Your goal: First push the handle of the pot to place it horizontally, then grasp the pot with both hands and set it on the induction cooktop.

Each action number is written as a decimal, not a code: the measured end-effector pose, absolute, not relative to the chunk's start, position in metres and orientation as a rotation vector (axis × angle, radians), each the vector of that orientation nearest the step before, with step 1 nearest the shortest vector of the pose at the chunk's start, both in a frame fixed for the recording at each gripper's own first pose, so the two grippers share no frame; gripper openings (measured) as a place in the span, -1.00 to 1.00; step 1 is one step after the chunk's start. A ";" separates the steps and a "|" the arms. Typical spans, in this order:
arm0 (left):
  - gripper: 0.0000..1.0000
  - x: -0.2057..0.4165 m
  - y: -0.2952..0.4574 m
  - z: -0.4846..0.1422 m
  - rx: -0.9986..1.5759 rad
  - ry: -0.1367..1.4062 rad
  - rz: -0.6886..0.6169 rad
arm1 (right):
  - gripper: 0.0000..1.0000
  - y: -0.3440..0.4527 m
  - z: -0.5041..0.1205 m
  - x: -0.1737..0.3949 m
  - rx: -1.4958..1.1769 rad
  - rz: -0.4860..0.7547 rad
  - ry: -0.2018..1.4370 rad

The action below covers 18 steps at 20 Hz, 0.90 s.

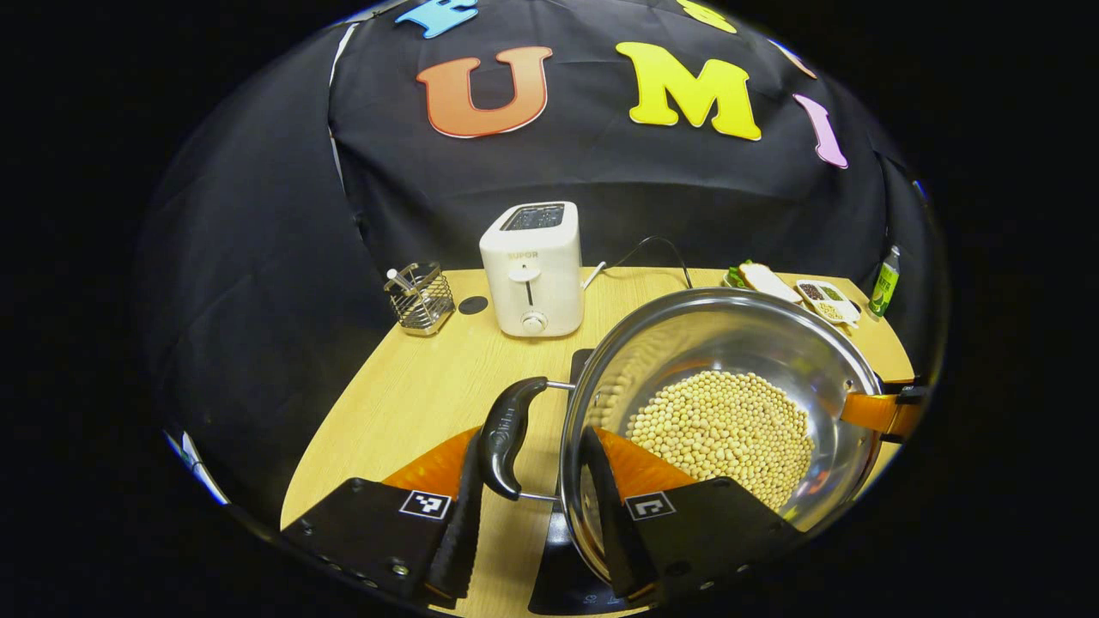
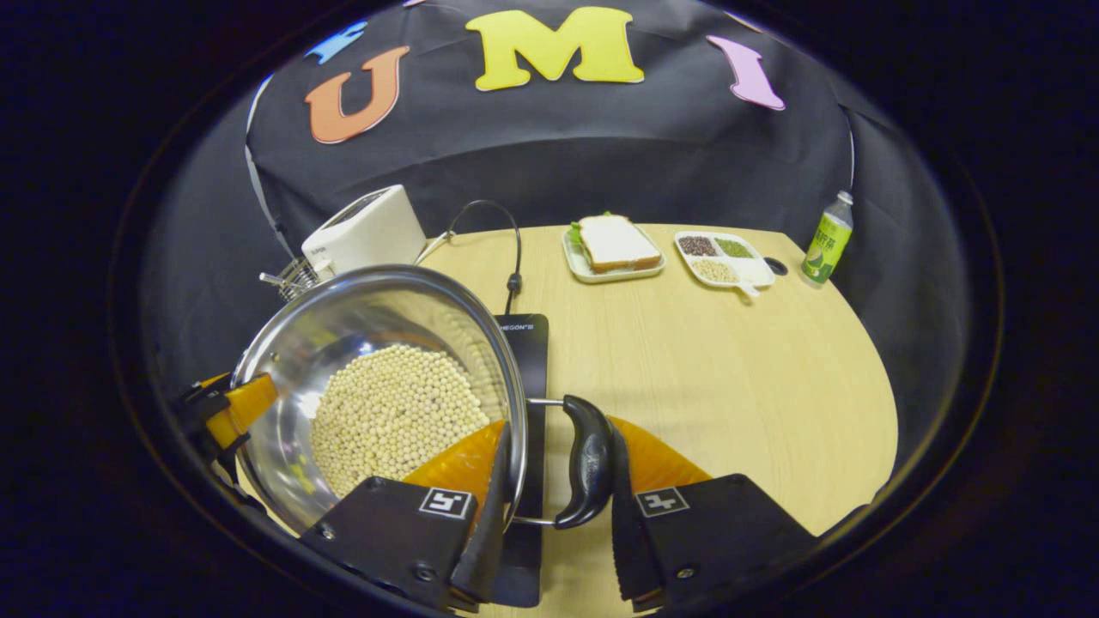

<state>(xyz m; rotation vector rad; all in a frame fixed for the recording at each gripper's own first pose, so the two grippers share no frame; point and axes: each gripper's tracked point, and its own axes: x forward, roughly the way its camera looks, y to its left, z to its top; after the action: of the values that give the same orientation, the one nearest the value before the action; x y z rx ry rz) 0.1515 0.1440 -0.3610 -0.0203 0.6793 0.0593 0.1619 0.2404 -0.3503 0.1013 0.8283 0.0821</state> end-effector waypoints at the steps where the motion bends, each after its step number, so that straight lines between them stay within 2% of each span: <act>1: 0.17 0.152 0.145 -0.364 -0.021 0.682 0.059 | 0.05 0.241 -0.352 0.162 0.102 0.080 0.832; 2: 0.17 0.154 0.144 -0.367 -0.019 0.687 0.056 | 0.12 0.242 -0.354 0.162 0.100 0.077 0.835; 3: 0.17 0.154 0.144 -0.370 -0.016 0.689 0.052 | 0.05 0.241 -0.353 0.163 0.100 0.074 0.828; 7: 0.17 0.157 0.145 -0.374 -0.023 0.684 0.048 | 0.07 0.242 -0.354 0.165 0.088 0.063 0.825; 8: 0.38 0.158 0.145 -0.376 -0.033 0.683 0.044 | 0.07 0.241 -0.353 0.165 0.083 0.061 0.824; 9: 0.17 0.158 0.145 -0.378 -0.044 0.686 0.036 | 0.12 0.241 -0.353 0.166 0.082 0.057 0.821; 10: 0.18 0.159 0.145 -0.380 -0.052 0.687 0.026 | 0.08 0.242 -0.353 0.166 0.076 0.061 0.821; 12: 0.22 0.158 0.146 -0.381 -0.063 0.676 0.011 | 0.17 0.239 -0.349 0.170 0.052 0.073 0.801; 14: 0.38 0.163 0.153 -0.371 -0.030 0.612 0.028 | 0.42 0.240 -0.346 0.169 0.073 0.082 0.773; 15: 0.55 0.164 0.152 -0.371 -0.025 0.598 0.027 | 0.60 0.239 -0.341 0.170 0.075 0.086 0.753; 16: 0.94 0.161 0.154 -0.368 -0.019 0.595 0.039 | 0.63 0.235 -0.335 0.171 0.073 0.078 0.729; 17: 0.94 0.160 0.156 -0.368 -0.010 0.597 0.050 | 0.70 0.234 -0.330 0.173 0.065 0.078 0.705; 18: 0.94 0.160 0.156 -0.367 -0.008 0.590 0.056 | 0.66 0.233 -0.327 0.174 0.048 0.082 0.698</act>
<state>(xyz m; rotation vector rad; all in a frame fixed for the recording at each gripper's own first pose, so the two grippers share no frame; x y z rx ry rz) 0.1598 0.1561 -0.3672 -0.0079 0.5897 0.0559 0.1738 0.2330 -0.3272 0.0484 0.6979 0.0820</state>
